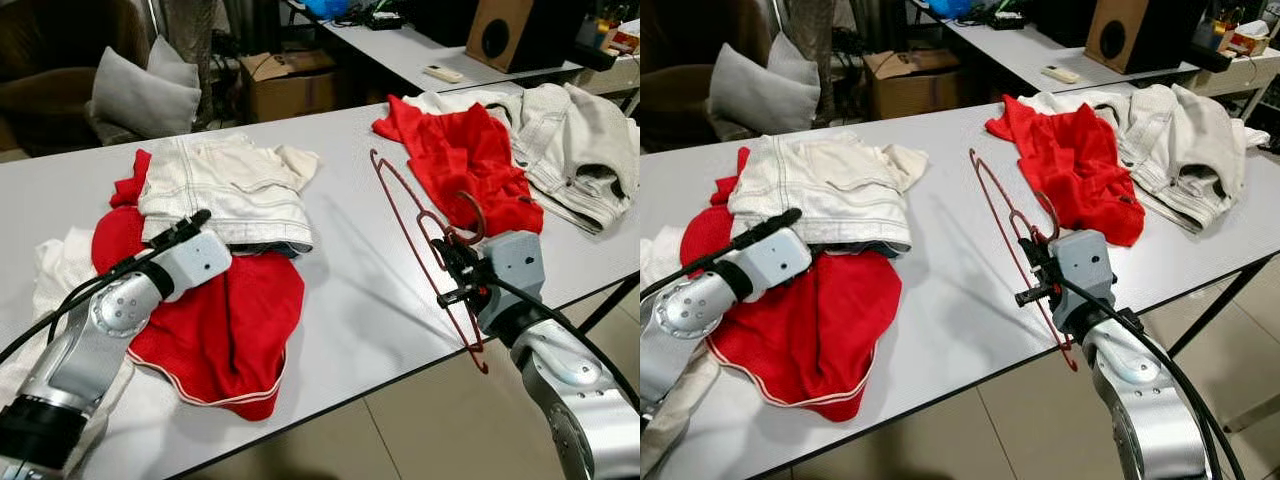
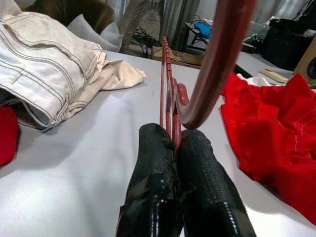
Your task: Hang hanger
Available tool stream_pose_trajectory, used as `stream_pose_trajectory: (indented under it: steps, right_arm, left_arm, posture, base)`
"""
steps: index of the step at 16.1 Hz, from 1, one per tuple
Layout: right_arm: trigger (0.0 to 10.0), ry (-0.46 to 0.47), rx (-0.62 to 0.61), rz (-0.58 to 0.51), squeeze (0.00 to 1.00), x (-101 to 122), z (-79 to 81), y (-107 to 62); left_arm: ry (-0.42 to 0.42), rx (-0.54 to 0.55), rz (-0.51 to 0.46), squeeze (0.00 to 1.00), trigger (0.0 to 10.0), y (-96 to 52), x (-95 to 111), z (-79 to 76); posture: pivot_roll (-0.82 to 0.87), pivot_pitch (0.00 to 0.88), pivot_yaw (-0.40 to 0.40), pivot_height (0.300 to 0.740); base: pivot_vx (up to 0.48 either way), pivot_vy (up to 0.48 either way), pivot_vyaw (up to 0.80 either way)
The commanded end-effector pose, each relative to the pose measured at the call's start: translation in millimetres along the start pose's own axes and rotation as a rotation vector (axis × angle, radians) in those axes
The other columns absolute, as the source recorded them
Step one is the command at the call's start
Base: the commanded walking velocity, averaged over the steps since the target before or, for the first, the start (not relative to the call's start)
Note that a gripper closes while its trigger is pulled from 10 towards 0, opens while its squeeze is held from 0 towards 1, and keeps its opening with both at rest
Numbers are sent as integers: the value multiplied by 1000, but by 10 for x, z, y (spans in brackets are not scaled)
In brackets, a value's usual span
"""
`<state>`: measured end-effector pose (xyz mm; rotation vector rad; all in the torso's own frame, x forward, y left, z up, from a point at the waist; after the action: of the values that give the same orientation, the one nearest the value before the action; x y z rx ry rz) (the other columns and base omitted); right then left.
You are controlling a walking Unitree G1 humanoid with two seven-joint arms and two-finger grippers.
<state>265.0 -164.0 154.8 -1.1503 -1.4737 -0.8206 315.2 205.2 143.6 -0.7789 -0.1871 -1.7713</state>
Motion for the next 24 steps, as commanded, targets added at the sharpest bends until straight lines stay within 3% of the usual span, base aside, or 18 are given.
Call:
stream_pose_trajectory:
  steps: [1,2,3,4,5,6,7,9,12,14,17,19,20,21,22,24]
  right_arm:
    - [10000,-11,5,-13,0,30,-6,16]
    - [10000,-10,2,-14,0,30,-8,16]
    - [10000,-10,2,-15,0,30,-7,14]
    - [10000,-10,-1,-15,0,29,-5,7]
    - [10000,-10,-5,-16,0,29,-9,5]
    - [10000,-10,-7,-17,0,30,-10,5]
    - [10000,-11,-10,-19,0,29,-12,6]
    - [10000,-12,-13,-22,0,27,-12,12]
    - [10000,-10,-14,-26,0,32,-10,20]
    - [10000,-9,-13,-34,0,40,0,37]
    - [10000,-9,-13,-36,0,42,6,45]
    - [10000,-12,-16,-40,0,41,-5,36]
    - [10000,-15,-19,-43,0,45,-15,33]
    - [10000,-17,-19,-45,0,46,-17,31]
    - [10000,-18,-7,-56,0,62,-17,25]
    - [10000,-18,52,-88,0,111,5,-7]
  left_arm:
    - [0,-12,0,102,10000,-12,8,-1]
    - [21,14,15,573,10000,-1,-6,52]
    - [29,20,15,761,10000,5,-5,72]
    - [63,28,27,843,10000,15,-13,104]
    - [126,56,60,718,10000,29,-55,146]
    - [153,77,75,463,10000,33,-75,178]
    - [188,137,92,0,10000,35,-94,269]
    - [203,230,59,0,10000,18,-31,420]
    - [195,275,-4,0,10000,-8,72,488]
    - [175,332,-136,0,10000,-50,280,552]
    - [117,359,-224,0,10000,-78,391,600]
    - [75,290,-237,0,9765,-60,375,527]
    - [57,277,-199,0,3843,-42,302,516]
    - [54,273,-182,0,2902,-31,270,516]
    - [48,264,-168,0,0,-11,246,515]
    - [30,237,-165,0,0,53,249,519]
  posture:
    - [-123,0,-9,740]
    - [-123,0,-7,740]
    - [-123,0,-7,740]
    - [-123,0,-7,740]
    - [-123,0,-7,740]
    - [-123,0,-7,740]
    - [-130,0,7,740]
    - [-128,0,8,740]
    - [-123,0,6,740]
    - [-117,0,5,740]
    - [-116,0,8,740]
    - [-121,0,19,740]
    - [-123,0,20,740]
    - [-125,0,22,740]
    - [-125,0,22,740]
    - [-125,0,23,740]
  base:
    - [0,0,0]
    - [0,0,0]
    - [0,0,0]
    - [0,0,0]
    - [0,0,0]
    - [0,0,0]
    - [0,0,0]
    - [0,0,0]
    - [0,0,0]
    - [0,0,0]
    - [0,0,0]
    - [0,0,0]
    - [0,0,0]
    - [0,0,0]
    - [0,0,0]
    - [0,0,0]
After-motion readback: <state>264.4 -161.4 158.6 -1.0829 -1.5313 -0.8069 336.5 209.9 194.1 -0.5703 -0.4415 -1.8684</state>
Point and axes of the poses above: a point about 5 cm out from each wrist's last joint towards the gripper, its own y axis pointing out of the wrist towards the gripper, its own x axis along the axis of the wrist's last joint, z = x × y, the point moved 2 cm from there along y, pointing out of the wrist towards the gripper, and after that the axes turned 2 degrees about -y, right-handed, at the moved point
